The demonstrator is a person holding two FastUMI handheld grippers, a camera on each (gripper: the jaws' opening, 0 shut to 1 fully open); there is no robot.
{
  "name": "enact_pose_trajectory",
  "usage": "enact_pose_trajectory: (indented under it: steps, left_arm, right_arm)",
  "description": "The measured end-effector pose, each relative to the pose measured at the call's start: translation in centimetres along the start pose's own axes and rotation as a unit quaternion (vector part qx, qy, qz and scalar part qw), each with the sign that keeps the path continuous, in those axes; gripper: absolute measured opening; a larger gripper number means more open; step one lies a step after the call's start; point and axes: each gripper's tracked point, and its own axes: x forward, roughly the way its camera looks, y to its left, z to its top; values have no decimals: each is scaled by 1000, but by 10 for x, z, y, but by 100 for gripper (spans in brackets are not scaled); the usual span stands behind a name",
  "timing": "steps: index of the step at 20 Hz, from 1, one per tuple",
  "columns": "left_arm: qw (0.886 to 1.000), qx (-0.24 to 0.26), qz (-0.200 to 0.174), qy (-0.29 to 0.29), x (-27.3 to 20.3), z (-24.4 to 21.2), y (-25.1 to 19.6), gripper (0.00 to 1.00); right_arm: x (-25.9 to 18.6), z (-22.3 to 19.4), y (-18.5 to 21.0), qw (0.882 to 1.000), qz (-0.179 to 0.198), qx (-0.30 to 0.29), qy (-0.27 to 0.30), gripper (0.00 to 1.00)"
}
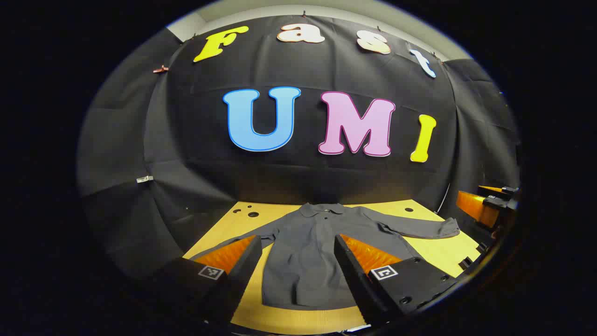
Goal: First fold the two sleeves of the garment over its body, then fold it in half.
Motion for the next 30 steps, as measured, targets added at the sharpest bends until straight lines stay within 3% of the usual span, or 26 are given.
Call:
enact_pose_trajectory:
  steps: [8,14,18,21,30]
  left_arm:
    - [1000,16,15,-14,24,12,5,99]
    - [1000,2,26,-9,37,8,6,98]
    - [999,0,33,-1,43,3,6,98]
    - [999,13,49,-4,49,4,9,98]
    - [998,1,63,20,64,-11,1,98]
  right_arm:
    - [33,-6,-7,999,6,41,11,98]
    - [48,-12,-11,1000,10,23,14,98]
    - [56,-15,-5,998,31,53,24,98]
    - [71,-24,-10,998,34,41,40,98]
    - [129,-56,-80,993,-27,41,109,98]
